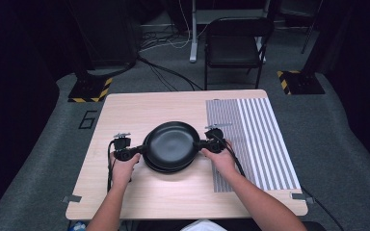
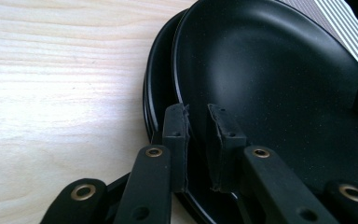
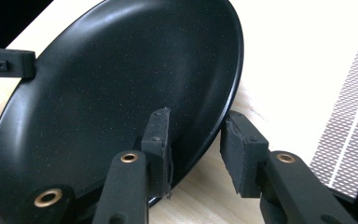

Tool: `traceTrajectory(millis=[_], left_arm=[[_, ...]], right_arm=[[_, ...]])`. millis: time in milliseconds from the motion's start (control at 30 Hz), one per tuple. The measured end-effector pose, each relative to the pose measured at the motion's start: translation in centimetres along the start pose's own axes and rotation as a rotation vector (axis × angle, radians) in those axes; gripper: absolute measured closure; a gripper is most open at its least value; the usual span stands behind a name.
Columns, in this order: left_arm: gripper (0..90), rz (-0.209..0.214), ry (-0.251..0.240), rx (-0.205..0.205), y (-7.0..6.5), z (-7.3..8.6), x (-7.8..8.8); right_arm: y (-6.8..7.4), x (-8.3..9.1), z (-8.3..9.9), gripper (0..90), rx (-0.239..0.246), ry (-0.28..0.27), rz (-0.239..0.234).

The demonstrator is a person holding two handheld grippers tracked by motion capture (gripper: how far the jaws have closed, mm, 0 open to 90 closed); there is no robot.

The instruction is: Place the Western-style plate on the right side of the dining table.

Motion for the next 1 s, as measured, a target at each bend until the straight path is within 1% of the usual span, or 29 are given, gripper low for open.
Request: traceTrajectory(millis=[100, 167, 200, 300, 400, 467, 533, 600, 633, 733, 800, 833, 867, 933, 967, 1000], left_arm=[[76.5, 0.008, 0.001, 0.019, -0.1, 0.1, -0.4], [75.7, 0.003, -0.002, 0.021, -0.1, 0.1, -0.5], [75.5, 0.003, -0.003, 0.021, -0.1, 0.1, -0.6], [75.2, 0.005, -0.006, 0.025, -0.1, 0.1, -0.7], [74.2, 0.000, -0.008, 0.018, -0.2, 0.1, -0.9], [73.6, -0.003, -0.011, 0.019, -0.3, 0.1, -1.1], [73.0, 0.003, -0.012, 0.020, -0.3, 0.2, -1.2], [72.1, 0.009, -0.006, 0.028, -0.4, 0.2, -1.5], [71.6, 0.014, -0.002, 0.029, -0.5, 0.3, -1.6], [70.5, 0.015, 0.003, 0.031, -0.6, 0.4, -1.8], [69.3, 0.016, 0.006, 0.028, -0.8, 0.4, -2.1], [68.9, 0.014, 0.008, 0.023, -0.8, 0.4, -2.1], [68.8, 0.012, 0.008, 0.023, -0.9, 0.4, -2.2], [68.7, 0.011, 0.005, 0.026, -1.0, 0.4, -2.2], [68.6, 0.013, 0.006, 0.019, -0.9, 0.4, -2.2], [68.6, 0.013, 0.001, 0.021, -0.9, 0.4, -2.2]], right_arm=[[-0.2, 0.1, -0.1, 64.2, -0.009, -0.006, 0.007], [-0.4, 0.2, -0.2, 64.7, -0.017, -0.008, 0.005], [-0.5, 0.1, -0.3, 64.8, -0.007, -0.013, 0.006], [-0.5, 0.2, -0.3, 65.0, -0.009, -0.008, 0.007], [-0.6, 0.2, -0.3, 65.0, -0.007, -0.011, 0.017], [-0.6, 0.3, -0.4, 65.1, -0.003, -0.008, 0.018], [-0.6, 0.3, -0.5, 65.3, 0.004, -0.005, 0.026], [-0.6, 0.4, -0.5, 65.5, 0.003, 0.002, 0.031], [-0.7, 0.4, -0.6, 65.7, 0.013, -0.004, 0.038], [-0.8, 0.5, -0.7, 66.1, 0.010, -0.001, 0.039], [-1.1, 0.6, -0.8, 66.4, 0.034, -0.006, 0.046], [-1.0, 0.7, -0.8, 66.8, 0.019, 0.002, 0.046], [-1.1, 0.7, -0.9, 67.2, 0.022, 0.004, 0.048], [-1.2, 0.8, -1.1, 67.7, 0.031, 0.002, 0.056], [-1.3, 0.8, -1.2, 68.1, 0.043, -0.004, 0.072], [-1.3, 0.7, -1.1, 68.0, 0.047, -0.008, 0.075]])
Point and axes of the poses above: each handheld gripper's, and its own axes: x roughly backward along the jaws, z roughly out of its underside, y roughly to its left, the point moved 5 cm from there along -x, roughly forward along the jaws, and after that the axes turned 12 degrees about x, right-handed, at the moved point
